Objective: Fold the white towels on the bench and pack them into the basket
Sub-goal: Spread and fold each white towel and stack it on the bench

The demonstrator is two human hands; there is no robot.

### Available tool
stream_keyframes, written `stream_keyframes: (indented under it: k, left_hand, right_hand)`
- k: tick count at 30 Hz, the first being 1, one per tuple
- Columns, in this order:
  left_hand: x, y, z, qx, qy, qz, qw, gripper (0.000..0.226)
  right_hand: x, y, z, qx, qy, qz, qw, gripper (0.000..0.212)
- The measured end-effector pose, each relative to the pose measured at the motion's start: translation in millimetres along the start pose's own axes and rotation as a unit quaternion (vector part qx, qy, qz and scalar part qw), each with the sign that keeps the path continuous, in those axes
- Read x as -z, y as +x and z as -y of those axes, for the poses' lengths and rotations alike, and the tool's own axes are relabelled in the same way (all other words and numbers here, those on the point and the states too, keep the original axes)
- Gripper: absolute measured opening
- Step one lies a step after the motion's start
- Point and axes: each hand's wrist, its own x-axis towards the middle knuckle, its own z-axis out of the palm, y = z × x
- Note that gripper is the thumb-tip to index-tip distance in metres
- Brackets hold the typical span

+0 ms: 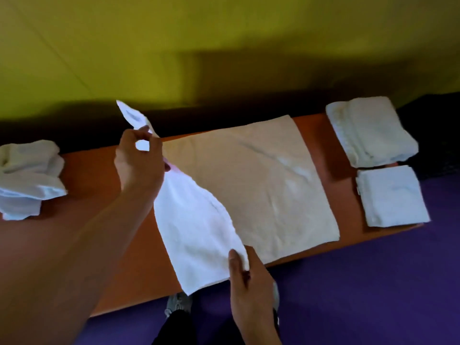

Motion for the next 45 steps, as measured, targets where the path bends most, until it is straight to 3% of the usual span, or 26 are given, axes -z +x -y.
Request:
stream_keyframes:
  k: [3, 12, 16, 19, 27, 29, 31, 33, 35, 40, 43, 45]
  left_hand:
    - [-53.5, -25.3, -24.4, -0.041, 0.007, 0.017, 0.999, 0.007]
    - [-214.4, -101.3, -65.2, -0.120, 0.040, 0.068, 0.990, 0.012]
    - [-265.7, -126.8, -65.4, -0.102, 0.038, 0.101, 0.989, 0.014]
    - [-290.5, -142.1, -59.3, -0.108, 0.045, 0.113, 0.987, 0.011]
    - [-298.7, -140.2, -72.2, -0.130, 0.007, -0.053, 0.990, 0.005]
    - [-308.1, -139.3, -68.0, -0.150, 0.019, -0.003, 0.988, 0.006]
    - [-321.8, -142.4, -50.2, -0.150, 0.084, 0.124, 0.977, 0.013]
    - [-327.1, -148.1, -24.6, -0.115, 0.168, 0.261, 0.944, 0.024]
    - [-314.6, -159.8, -1.2, -0.091, 0.208, 0.328, 0.917, 0.027]
    - [-237.0, -189.1, 44.8, -0.101, 0.267, 0.228, 0.931, 0.025]
    - [-180.8, -206.0, 71.0, -0.035, 0.342, 0.144, 0.928, 0.028]
    - [-147.3, -217.6, 88.9, 0.037, 0.407, 0.073, 0.910, 0.039]
  right_hand:
    - [37.5, 12.4, -20.9, -0.034, 0.021, -0.047, 0.998, 0.010]
    - [157.1, 61.0, -65.5, -0.120, 0.049, -0.050, 0.990, 0.036]
    - [189.0, 85.2, -100.2, -0.123, 0.021, -0.052, 0.991, 0.017]
    - [205.3, 102.0, -121.2, -0.124, 0.001, -0.039, 0.992, 0.019]
    - [225.6, 126.9, -133.7, -0.106, -0.028, -0.017, 0.994, 0.028]
    - [226.2, 132.3, -136.5, -0.109, -0.031, -0.018, 0.993, 0.027]
    - [225.7, 137.7, -146.2, -0.127, -0.048, -0.022, 0.991, 0.028]
    - [223.4, 143.2, -161.6, -0.165, -0.065, -0.023, 0.984, 0.028]
    - [221.4, 147.4, -174.4, -0.199, -0.080, -0.019, 0.977, 0.026]
    - [216.8, 154.7, -180.3, -0.182, -0.099, -0.029, 0.978, 0.021]
    - [212.6, 155.6, -181.2, -0.160, -0.122, -0.053, 0.978, 0.015]
    - [209.3, 158.6, -182.1, -0.157, -0.130, -0.059, 0.977, 0.038]
